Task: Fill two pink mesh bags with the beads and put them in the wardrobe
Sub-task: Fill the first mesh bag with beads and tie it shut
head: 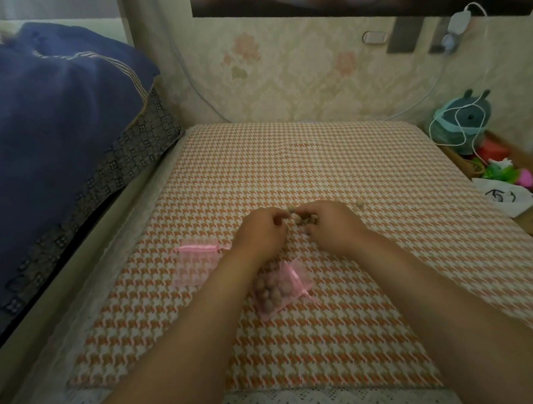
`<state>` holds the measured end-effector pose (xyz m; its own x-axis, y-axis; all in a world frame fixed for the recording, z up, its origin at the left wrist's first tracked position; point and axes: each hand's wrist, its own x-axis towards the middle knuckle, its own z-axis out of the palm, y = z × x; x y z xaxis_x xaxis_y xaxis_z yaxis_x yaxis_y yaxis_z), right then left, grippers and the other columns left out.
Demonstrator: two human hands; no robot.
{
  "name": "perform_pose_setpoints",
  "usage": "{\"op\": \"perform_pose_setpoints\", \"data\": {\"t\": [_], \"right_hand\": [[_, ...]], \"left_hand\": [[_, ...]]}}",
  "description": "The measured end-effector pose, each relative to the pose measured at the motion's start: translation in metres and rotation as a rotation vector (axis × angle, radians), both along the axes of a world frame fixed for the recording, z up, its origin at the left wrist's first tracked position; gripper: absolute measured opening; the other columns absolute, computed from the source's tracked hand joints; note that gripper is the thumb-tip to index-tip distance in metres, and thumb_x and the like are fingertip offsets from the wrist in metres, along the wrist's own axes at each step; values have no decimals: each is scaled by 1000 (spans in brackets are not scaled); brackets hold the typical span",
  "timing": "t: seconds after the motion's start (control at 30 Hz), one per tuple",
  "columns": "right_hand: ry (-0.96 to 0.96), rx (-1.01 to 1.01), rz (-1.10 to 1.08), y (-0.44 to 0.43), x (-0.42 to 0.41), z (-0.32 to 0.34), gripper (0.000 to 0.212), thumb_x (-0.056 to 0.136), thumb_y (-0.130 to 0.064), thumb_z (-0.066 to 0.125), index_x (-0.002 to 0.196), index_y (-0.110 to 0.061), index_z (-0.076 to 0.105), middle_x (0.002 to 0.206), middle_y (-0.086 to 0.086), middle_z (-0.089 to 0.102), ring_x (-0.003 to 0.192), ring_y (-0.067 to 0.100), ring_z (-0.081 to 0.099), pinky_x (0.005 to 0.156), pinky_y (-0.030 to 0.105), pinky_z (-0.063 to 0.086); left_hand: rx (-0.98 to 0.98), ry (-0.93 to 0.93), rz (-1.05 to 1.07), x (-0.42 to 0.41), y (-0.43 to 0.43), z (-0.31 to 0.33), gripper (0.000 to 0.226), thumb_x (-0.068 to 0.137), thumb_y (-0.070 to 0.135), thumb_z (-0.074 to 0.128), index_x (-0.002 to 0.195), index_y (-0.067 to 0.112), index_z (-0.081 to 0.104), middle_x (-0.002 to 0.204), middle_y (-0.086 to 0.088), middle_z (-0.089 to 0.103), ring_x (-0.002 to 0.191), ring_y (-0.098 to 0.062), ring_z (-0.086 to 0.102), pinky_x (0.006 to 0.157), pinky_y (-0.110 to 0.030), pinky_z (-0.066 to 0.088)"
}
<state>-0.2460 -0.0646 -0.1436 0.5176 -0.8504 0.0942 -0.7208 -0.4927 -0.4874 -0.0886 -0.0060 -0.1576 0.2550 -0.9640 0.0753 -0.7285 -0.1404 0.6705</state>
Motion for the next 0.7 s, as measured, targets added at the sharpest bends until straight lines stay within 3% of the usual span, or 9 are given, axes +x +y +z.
{"op": "perform_pose_setpoints", "data": {"t": [0.1,0.17,0.27,0.4,0.53,0.7], "right_hand": [[-24,-1,6,-3,5,-4,43,92,-15,62,123,-43,68,120,-13,70,102,14,67,91,41,57],[-133,79,-12,-6,8,-6,43,90,-12,66,127,-34,67,106,-17,71,97,5,66,91,33,56],[-191,110,-47,-7,7,-6,41,88,-9,71,126,-26,67,92,-15,68,86,1,64,77,22,55],[-81,42,-38,1,5,-9,42,91,-11,67,130,-26,65,100,-12,69,96,12,67,86,33,56],[-85,99,34,7,6,-4,49,86,-3,68,125,-32,68,93,-13,71,82,5,64,56,7,41],[-99,46,51,11,8,-2,42,86,-12,72,121,-35,70,100,-14,70,92,5,62,64,5,36]], "left_hand": [[-10,-78,-28,-2,-1,-6,31,94,24,60,124,25,69,108,1,71,99,-21,65,82,-33,54],[-33,-106,-47,-2,0,-8,31,93,26,61,123,26,70,104,1,73,98,-21,65,82,-35,55],[-20,-109,-45,-3,1,-9,38,92,27,62,129,25,66,105,2,72,103,-21,64,84,-35,55],[-8,-156,-56,-5,1,-9,36,89,28,64,124,28,69,109,-1,71,109,-27,61,86,-45,56],[-34,-161,-11,-6,2,-10,22,90,29,66,110,28,74,106,3,73,103,-22,65,81,-40,57],[-37,-74,24,-3,4,-9,18,91,30,67,108,27,72,104,4,73,97,-20,67,83,-37,56]]}}
